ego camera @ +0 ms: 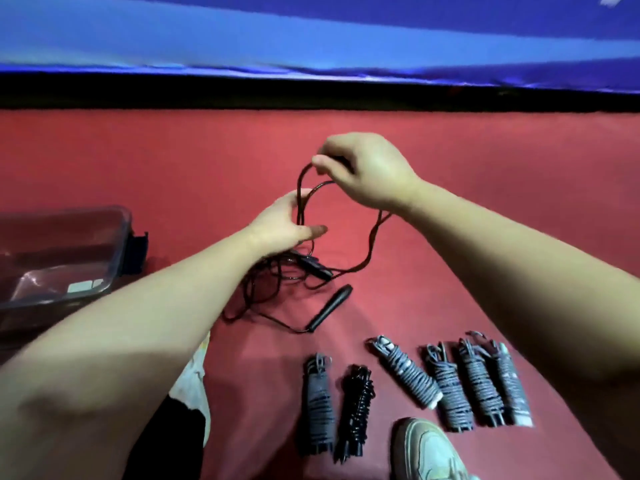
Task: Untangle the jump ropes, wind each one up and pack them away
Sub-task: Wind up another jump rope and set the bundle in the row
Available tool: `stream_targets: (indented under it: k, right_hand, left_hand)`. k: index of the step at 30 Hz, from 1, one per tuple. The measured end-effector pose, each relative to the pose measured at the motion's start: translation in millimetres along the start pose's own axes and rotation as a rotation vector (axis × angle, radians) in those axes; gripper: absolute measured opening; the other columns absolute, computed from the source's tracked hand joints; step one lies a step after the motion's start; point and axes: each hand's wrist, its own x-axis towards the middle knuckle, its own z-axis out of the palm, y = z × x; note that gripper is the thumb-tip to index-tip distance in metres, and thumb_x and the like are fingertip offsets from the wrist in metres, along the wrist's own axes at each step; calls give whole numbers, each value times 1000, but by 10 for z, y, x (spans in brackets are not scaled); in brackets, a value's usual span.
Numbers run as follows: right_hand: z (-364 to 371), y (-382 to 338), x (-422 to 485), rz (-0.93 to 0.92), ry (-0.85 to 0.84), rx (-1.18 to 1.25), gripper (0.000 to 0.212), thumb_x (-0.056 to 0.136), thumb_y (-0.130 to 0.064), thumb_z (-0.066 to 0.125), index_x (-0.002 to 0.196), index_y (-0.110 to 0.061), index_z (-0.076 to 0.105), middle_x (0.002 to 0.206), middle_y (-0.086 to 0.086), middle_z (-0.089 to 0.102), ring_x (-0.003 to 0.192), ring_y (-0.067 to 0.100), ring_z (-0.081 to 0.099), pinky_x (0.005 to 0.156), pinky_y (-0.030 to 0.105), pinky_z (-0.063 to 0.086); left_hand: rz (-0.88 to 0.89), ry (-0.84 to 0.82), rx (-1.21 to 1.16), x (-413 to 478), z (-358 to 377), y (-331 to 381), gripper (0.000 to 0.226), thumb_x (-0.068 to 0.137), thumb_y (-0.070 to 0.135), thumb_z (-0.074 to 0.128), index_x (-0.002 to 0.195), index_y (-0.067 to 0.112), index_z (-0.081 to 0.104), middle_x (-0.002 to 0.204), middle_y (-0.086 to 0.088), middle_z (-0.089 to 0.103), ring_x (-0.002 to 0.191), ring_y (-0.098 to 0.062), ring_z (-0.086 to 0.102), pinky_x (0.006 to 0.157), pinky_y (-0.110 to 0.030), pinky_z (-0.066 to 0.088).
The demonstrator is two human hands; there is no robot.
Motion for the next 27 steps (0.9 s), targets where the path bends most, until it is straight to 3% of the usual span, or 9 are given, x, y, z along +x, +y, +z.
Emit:
stream_targets:
  k: [3,4,6,8,14,17,19,23,27]
  right_hand:
    - [-720,-252,129,-46,220,57,33,91,-36,44,88,-12,66,84,3,66,81,20,58,71,33,40]
    - [-986,-281,159,-27,338,83,33,92,-34,43,87,-11,65,81,3,64,79,19,56,70,32,38]
    - [-1452,-259,193,50,567,149,31,94,-33,43,86,-11,64,73,-6,57,74,12,50,68,32,37]
    - [-1850,-206,141,96,648,184,31,96,-34,43,88,-12,63,73,-12,53,73,8,48,67,32,36]
    - [-2126,-114,-338,208,285,-153,28,99,-32,41,105,-15,62,94,3,55,84,23,48,65,28,30]
    - [-2066,32,-605,459,104,-302,36,95,-19,44,130,-15,49,127,13,48,115,33,47,85,39,40]
    - [-1935,21,-778,493,-62,-304,65,87,-13,52,146,-19,24,143,13,35,133,31,32,102,42,31]
    - [-1547,-138,-817,257,-333,22,97,80,-19,66,150,-25,0,157,12,11,146,19,-1,117,42,6]
    - [-1238,-190,-676,294,-382,650,53,84,7,42,134,-8,43,134,17,49,122,21,45,103,32,35]
  left_hand:
    - [28,60,-176,-75,-116,539,10,96,16,54,101,12,60,82,-2,62,67,2,59,68,-17,39]
    - [33,76,-126,-107,-185,680,13,98,18,50,90,15,60,73,0,60,61,-1,58,65,-18,41]
    - [15,58,58,-163,-302,814,19,97,18,49,81,18,59,67,2,57,72,-16,58,66,-24,41]
    - [-5,58,177,-320,-384,946,17,95,13,49,83,17,60,66,2,54,76,-20,54,65,-26,40]
    - [-6,128,238,-868,-479,1338,23,96,14,46,80,21,59,69,-3,55,65,-17,51,63,-23,40]
    - [52,157,276,-1006,-510,1586,26,98,17,42,78,23,58,74,-2,53,60,-15,48,61,-24,39]
    - [103,128,344,-1026,-498,1764,26,98,18,41,80,22,59,68,2,47,59,-15,45,57,-23,36]
    - [179,72,523,-971,-458,2066,23,98,20,42,89,21,63,71,4,52,56,-8,42,47,-12,31]
    - [149,72,655,-818,-510,2070,25,95,19,45,97,13,69,74,2,55,63,-14,45,52,-21,31]
